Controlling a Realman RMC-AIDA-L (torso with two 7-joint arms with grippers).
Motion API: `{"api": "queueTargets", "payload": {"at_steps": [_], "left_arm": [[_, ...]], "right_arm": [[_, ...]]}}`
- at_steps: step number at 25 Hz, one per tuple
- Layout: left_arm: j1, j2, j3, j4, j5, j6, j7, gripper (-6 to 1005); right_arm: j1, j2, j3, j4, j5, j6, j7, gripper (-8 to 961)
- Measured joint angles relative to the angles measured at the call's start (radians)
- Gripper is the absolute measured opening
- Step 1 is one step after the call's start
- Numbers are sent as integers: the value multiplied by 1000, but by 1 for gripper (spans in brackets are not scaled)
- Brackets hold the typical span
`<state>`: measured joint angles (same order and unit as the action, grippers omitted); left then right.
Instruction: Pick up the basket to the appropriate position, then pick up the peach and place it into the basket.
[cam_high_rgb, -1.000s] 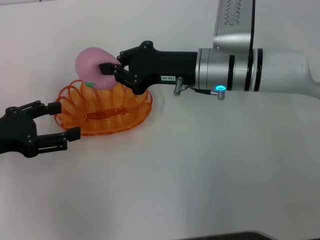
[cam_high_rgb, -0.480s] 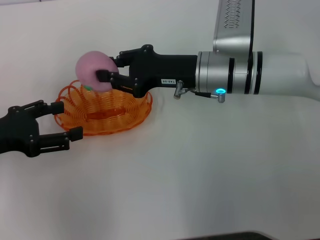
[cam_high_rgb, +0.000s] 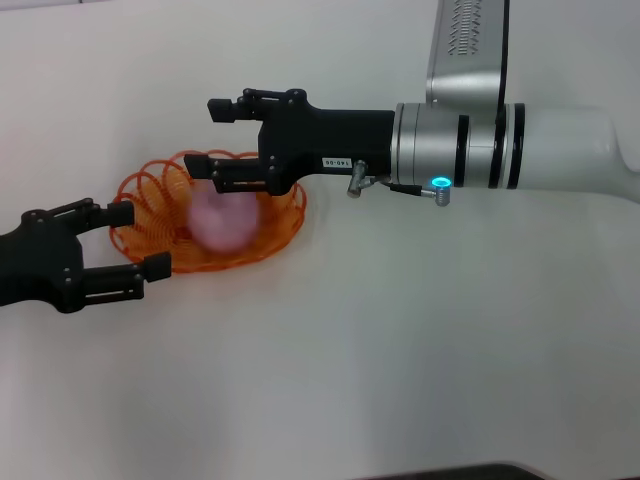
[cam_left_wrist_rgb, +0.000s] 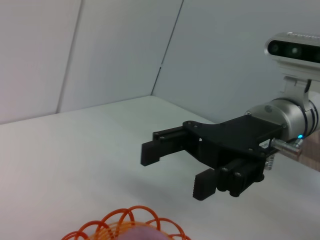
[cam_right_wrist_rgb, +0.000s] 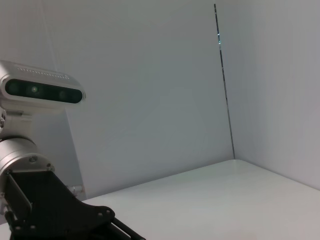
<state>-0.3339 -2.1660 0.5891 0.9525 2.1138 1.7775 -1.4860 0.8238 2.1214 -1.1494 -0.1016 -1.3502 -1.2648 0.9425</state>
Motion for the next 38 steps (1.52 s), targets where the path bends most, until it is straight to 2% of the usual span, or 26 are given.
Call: {"api": "queueTargets", "payload": {"at_steps": [3, 6, 11, 19, 22, 24, 26, 32, 35, 38], "left_arm": [[-4, 0, -2, -3, 0, 9, -1, 904], [-7, 1, -5, -4, 0, 10, -2, 903], [-10, 2, -3, -5, 0, 12, -2, 903], [-13, 2, -5, -5, 0, 19, -4, 903], [-13, 3, -6, -5, 0, 19, -3, 903], [-13, 3, -6, -5, 0, 19, -3, 903], [-13, 3, -5, -5, 0, 19, -3, 903], [-8, 3, -6, -5, 0, 20, -3, 903], [-7, 3, -4, -5, 0, 21, -3, 903], [-8, 3, -3, -5, 0, 21, -2, 903]], "right_arm": [[0, 0, 3, 0, 0, 0, 0, 610], [0, 0, 6, 0, 0, 0, 1, 840], [0, 0, 9, 6, 0, 0, 2, 944], [-5, -1, 9, 12, 12, -17, 8, 944], [-11, -12, 4, -17, 11, -65, 67, 945], [-28, -23, -4, -76, 2, -109, 147, 945], [-68, -31, -16, -188, -29, -140, 254, 945], [-214, -40, -24, -648, -256, -207, 618, 945], [-237, -55, -19, -784, -375, -268, 745, 940], [-227, -70, -10, -874, -514, -344, 843, 934]]}}
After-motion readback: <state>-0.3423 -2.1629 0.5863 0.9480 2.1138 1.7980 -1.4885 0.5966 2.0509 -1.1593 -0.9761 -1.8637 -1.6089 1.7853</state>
